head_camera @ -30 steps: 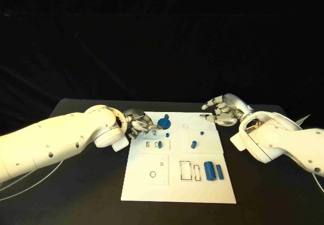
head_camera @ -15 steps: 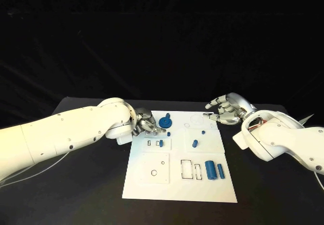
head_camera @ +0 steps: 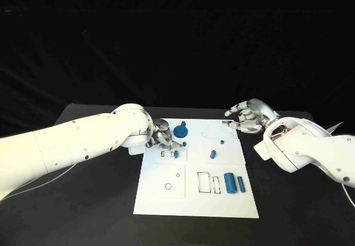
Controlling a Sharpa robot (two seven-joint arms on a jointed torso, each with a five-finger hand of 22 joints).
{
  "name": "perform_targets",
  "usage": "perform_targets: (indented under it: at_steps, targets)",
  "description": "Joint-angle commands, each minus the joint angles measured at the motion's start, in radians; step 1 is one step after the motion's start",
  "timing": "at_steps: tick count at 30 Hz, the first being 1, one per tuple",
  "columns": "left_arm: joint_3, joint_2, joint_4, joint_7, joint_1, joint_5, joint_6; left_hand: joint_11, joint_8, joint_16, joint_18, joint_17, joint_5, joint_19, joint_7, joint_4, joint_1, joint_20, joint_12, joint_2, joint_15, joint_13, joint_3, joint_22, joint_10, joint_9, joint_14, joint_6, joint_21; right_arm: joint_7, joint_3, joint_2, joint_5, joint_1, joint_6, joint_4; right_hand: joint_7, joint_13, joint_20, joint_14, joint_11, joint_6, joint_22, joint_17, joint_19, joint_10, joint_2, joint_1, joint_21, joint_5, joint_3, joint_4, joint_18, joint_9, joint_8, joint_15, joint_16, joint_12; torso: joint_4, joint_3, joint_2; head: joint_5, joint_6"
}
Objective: Assemble the parts on the task board
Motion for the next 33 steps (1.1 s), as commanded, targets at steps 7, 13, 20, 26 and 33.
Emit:
perform_targets:
  at_steps: [7,13,20,26,33]
  targets:
    - [-0.006,0.021,-0.023,-0.011,0.002,-0.003,0.068,0.001,-0.009,-0.001,-0.004,0.157,-0.040,-0.008,0.004,0.000,-0.044,0.003,-0.011,0.011,-0.001,-0.010,-0.039,-0.001,-0.016,0.008,0.055,-0.006,0.000,0.000,0.000,0.003,-0.004,0.000,0.001,-0.001,0.003,0.042,-0.004,0.091,0.000,-0.007,0.259,0.207,0.102,0.001,-0.011,-0.003,0.000,0.004,0.005,0.002,-0.013,0.000,0.006,-0.004,-0.004,0.000,-0.0007,-0.0004,0.001,-0.003,-0.006]
    - [-0.006,0.026,-0.022,-0.011,0.002,0.004,0.071,0.001,-0.008,0.000,-0.004,0.159,-0.050,-0.007,0.004,0.000,-0.050,0.003,-0.007,0.016,0.000,-0.005,-0.047,0.001,-0.012,0.010,0.055,-0.005,0.001,-0.001,0.000,0.008,-0.004,-0.001,0.000,-0.003,0.003,0.041,-0.004,0.091,0.000,-0.008,0.259,0.206,0.102,0.000,-0.010,-0.003,0.000,0.006,0.006,0.002,-0.013,0.000,0.006,-0.004,-0.004,0.000,0.0007,0.0002,0.001,-0.005,-0.013]
    - [-0.006,0.025,-0.017,-0.011,0.002,0.008,0.077,0.000,-0.003,0.000,-0.004,0.160,-0.049,-0.007,0.002,-0.002,-0.036,0.004,-0.001,0.022,-0.001,0.002,-0.050,0.002,-0.005,0.016,0.056,0.002,0.002,-0.002,0.000,0.012,-0.004,-0.002,0.001,-0.007,0.003,0.042,-0.005,0.090,0.000,-0.009,0.258,0.205,0.101,0.001,-0.010,-0.003,-0.001,0.011,0.009,0.002,-0.013,-0.001,0.008,-0.004,-0.005,0.001,0.0007,0.0004,0.000,-0.006,-0.017]
    - [-0.006,0.026,-0.015,-0.011,0.002,0.016,0.081,-0.002,0.001,0.002,-0.005,0.162,-0.048,-0.004,0.000,-0.002,-0.024,0.003,0.004,0.025,-0.002,0.008,-0.052,0.007,0.000,0.022,0.057,0.006,0.004,-0.003,0.000,0.015,-0.004,-0.003,0.001,-0.009,0.002,0.043,-0.005,0.090,0.000,-0.009,0.259,0.206,0.102,0.002,-0.010,-0.003,0.000,0.013,0.010,0.003,-0.013,0.000,0.009,-0.004,-0.005,0.002,0.0008,0.0009,0.000,-0.006,-0.018]
    - [-0.006,0.027,-0.017,-0.011,0.002,0.025,0.084,-0.004,0.004,0.003,-0.005,0.164,-0.046,-0.003,-0.003,-0.003,0.001,0.002,0.007,0.028,-0.004,0.010,-0.055,0.009,0.003,0.029,0.058,0.006,0.005,-0.004,0.000,0.017,-0.004,-0.004,0.002,-0.011,0.002,0.043,-0.005,0.090,0.000,-0.009,0.258,0.204,0.101,0.003,-0.010,-0.004,-0.001,0.017,0.013,0.003,-0.013,0.000,0.011,-0.004,-0.005,0.002,0.0014,0.0012,0.000,-0.006,-0.020]
